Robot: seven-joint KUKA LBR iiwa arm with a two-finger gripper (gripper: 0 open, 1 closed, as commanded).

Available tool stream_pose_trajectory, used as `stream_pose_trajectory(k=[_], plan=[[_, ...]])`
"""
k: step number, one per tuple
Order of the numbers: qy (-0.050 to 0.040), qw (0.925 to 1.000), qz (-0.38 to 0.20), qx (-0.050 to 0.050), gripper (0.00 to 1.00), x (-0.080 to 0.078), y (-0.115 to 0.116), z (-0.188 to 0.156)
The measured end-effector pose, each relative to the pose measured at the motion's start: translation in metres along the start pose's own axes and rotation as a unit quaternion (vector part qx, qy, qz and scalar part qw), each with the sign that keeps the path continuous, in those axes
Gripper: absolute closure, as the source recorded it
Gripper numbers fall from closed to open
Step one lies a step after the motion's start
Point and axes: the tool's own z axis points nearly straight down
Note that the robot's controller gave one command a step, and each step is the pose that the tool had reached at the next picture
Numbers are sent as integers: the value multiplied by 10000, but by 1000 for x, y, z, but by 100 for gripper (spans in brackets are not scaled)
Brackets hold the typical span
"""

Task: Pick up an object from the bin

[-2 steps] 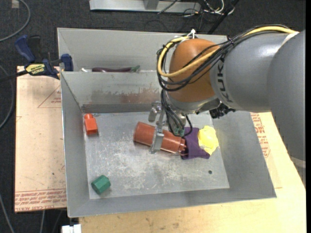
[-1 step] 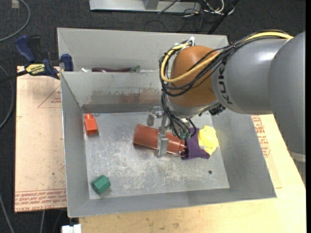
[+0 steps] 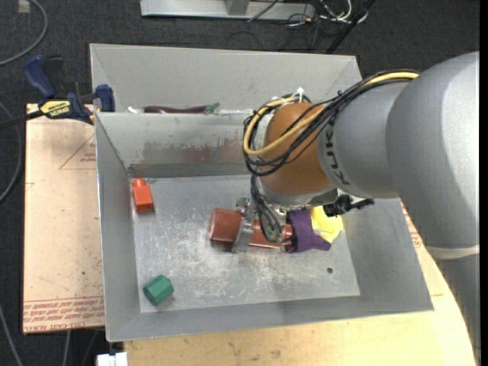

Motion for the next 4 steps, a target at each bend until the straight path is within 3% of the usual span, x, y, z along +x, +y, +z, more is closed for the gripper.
stream_pose_trajectory(k=[1, 2, 3, 4], plan=[[0, 10000, 1, 0, 100, 0, 0, 0], [-8, 10000, 22, -9, 100, 9, -2, -112], [-7, 10000, 23, -9, 100, 9, -2, -112], [-50, 9998, 213, -26, 100, 19, -13, -284]])
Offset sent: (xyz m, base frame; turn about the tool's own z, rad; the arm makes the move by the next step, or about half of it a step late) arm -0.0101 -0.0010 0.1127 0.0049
